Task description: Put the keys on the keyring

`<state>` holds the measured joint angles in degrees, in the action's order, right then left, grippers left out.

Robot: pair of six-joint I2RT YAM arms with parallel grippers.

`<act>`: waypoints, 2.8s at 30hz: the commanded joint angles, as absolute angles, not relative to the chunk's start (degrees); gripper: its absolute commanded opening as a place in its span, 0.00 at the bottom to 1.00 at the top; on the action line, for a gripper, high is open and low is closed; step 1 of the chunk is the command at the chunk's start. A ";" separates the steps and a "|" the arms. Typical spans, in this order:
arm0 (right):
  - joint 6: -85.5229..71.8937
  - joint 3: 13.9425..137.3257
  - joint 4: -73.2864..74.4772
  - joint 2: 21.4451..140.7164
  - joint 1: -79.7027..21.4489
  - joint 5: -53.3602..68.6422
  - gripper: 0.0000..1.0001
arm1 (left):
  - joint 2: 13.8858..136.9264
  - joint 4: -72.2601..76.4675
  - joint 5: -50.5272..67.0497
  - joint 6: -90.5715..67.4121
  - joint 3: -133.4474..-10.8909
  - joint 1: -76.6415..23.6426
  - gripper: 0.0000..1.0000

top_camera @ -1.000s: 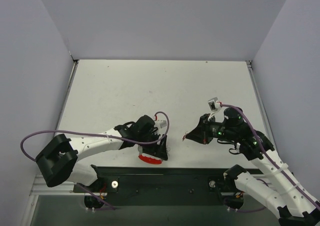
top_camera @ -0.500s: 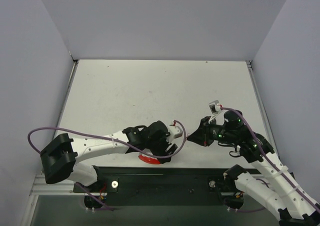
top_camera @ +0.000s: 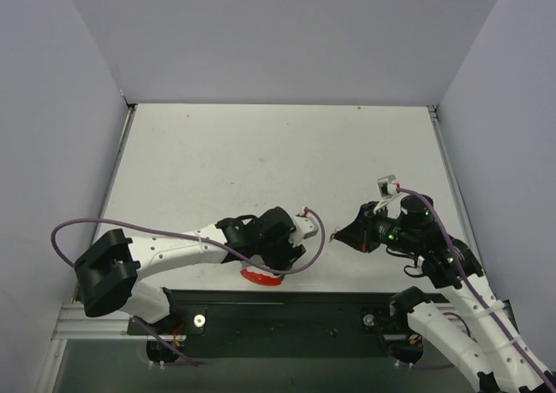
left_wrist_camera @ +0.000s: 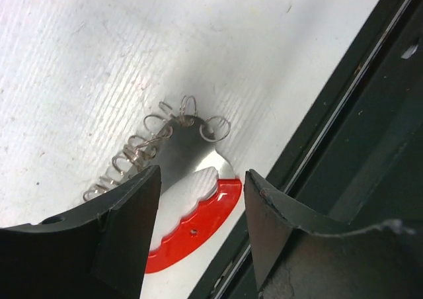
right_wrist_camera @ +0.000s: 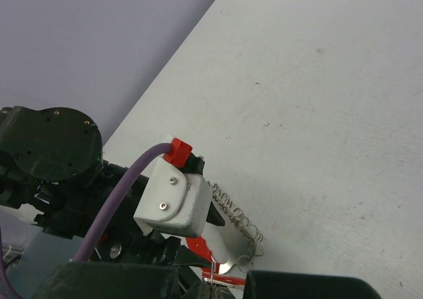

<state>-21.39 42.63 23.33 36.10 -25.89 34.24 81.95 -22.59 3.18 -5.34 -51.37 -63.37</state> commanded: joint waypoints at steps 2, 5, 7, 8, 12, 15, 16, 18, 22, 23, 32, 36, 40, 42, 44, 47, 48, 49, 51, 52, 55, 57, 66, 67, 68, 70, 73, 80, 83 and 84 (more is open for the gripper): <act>-21.62 42.10 23.47 35.77 -25.05 33.75 0.00 | 82.88 -18.20 7.12 -3.52 -51.95 -65.56 0.63; -21.62 41.92 23.99 35.07 -24.70 33.31 0.00 | 80.52 -14.87 7.99 2.00 -48.88 -66.79 0.63; -21.62 41.75 24.17 34.89 -24.52 33.05 0.00 | 78.85 -11.27 8.43 3.51 -45.81 -66.88 0.63; -21.62 41.66 24.26 34.81 -24.26 32.96 0.00 | 76.92 -9.95 8.61 5.17 -44.75 -66.97 0.63; -21.53 41.57 24.52 34.37 -23.73 32.35 0.00 | 72.34 -2.39 11.51 9.40 -37.90 -66.88 0.60; -21.53 41.14 24.61 34.45 -22.77 31.99 0.00 | 69.44 5.43 12.39 12.56 -32.09 -66.88 0.59; -21.45 41.13 24.61 34.37 -22.50 32.08 0.00 | 69.00 8.41 12.65 13.18 -30.86 -66.80 0.59; -21.36 40.87 24.70 34.80 -21.54 32.34 0.00 | 68.47 10.62 13.09 14.58 -29.01 -66.71 0.58; -21.01 40.43 24.61 35.51 -19.08 33.57 0.00 | 70.13 14.22 15.11 15.99 -28.39 -66.62 0.49; -20.83 40.52 24.61 35.77 -18.46 34.01 0.00 | 71.27 14.85 15.29 16.26 -28.48 -66.62 0.47; -19.51 39.90 24.61 36.47 -12.49 39.72 0.00 | 79.00 17.75 16.35 18.01 -31.29 -65.74 0.44; -19.07 39.64 24.70 36.65 -10.99 41.39 0.00 | 80.94 18.46 14.33 18.72 -32.08 -65.39 0.43; -18.63 39.29 24.79 37.09 -10.28 42.89 0.00 | 81.56 18.81 12.48 19.69 -32.25 -65.30 0.43; -18.46 39.20 24.61 37.26 -9.76 43.59 0.00 | 81.65 19.16 12.30 19.86 -32.25 -65.22 0.44; -18.19 39.20 24.61 37.35 -9.58 43.77 0.00 | 82.35 18.98 12.39 19.86 -32.43 -65.04 0.43; -17.93 39.11 24.61 37.70 -9.32 44.03 0.00 | 83.40 18.90 13.09 19.78 -32.61 -64.69 0.43; -17.84 39.11 24.70 37.71 -9.14 44.29 0.00 | 83.67 18.81 13.27 19.78 -32.78 -64.69 0.43; -17.84 39.20 24.61 37.62 -9.14 44.38 0.00 | 84.02 19.07 13.18 19.51 -32.70 -64.43 0.43; -17.84 39.11 24.61 37.62 -8.97 44.47 0.00 | 84.46 19.16 13.97 19.42 -32.78 -64.07 0.43; -17.75 39.02 24.61 37.62 -8.96 44.47 0.00 | 84.90 19.16 14.15 19.51 -32.87 -63.99 0.43; -17.84 39.02 24.61 37.53 -8.88 44.82 0.00 | 85.86 18.98 13.27 19.77 -33.13 -63.63 0.43; -17.67 39.02 24.70 37.44 -8.96 45.09 0.00 | 86.31 19.07 13.36 19.86 -33.22 -62.93 0.42; -17.67 39.11 24.43 37.44 -8.88 46.58 0.00 | 88.15 20.04 13.53 20.39 -33.84 -61.44 0.27; -17.75 39.11 24.43 37.53 -8.88 46.76 0.00 | 88.15 20.21 13.97 20.39 -33.75 -61.35 0.17; -17.75 39.11 24.43 37.53 -8.96 46.84 0.00 | 88.07 20.30 14.15 20.39 -33.75 -61.26 0.11; -17.84 39.20 24.52 37.62 -8.96 47.28 0.00 | 87.63 20.13 14.41 20.30 -34.01 -60.82 0.00; -18.02 39.64 24.35 37.79 -8.96 47.99 0.00 | 85.62 19.07 14.76 20.13 -34.63 -60.82 0.00; -19.42 41.13 22.24 37.79 -9.58 51.24 0.00 | 76.30 10.13 15.91 19.78 -37.09 -60.82 0.00; -21.35 41.48 20.22 37.36 -10.98 52.64 0.00 | 70.15 5.30 16.96 19.78 -38.49 -61.08 0.00; -22.58 41.66 19.61 37.18 -11.68 52.65 0.00 | 68.48 4.14 17.05 19.69 -38.76 -61.17 0.00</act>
<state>-19.55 39.42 23.97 37.52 -9.85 48.99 76.09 9.45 14.26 19.94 -34.59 -61.04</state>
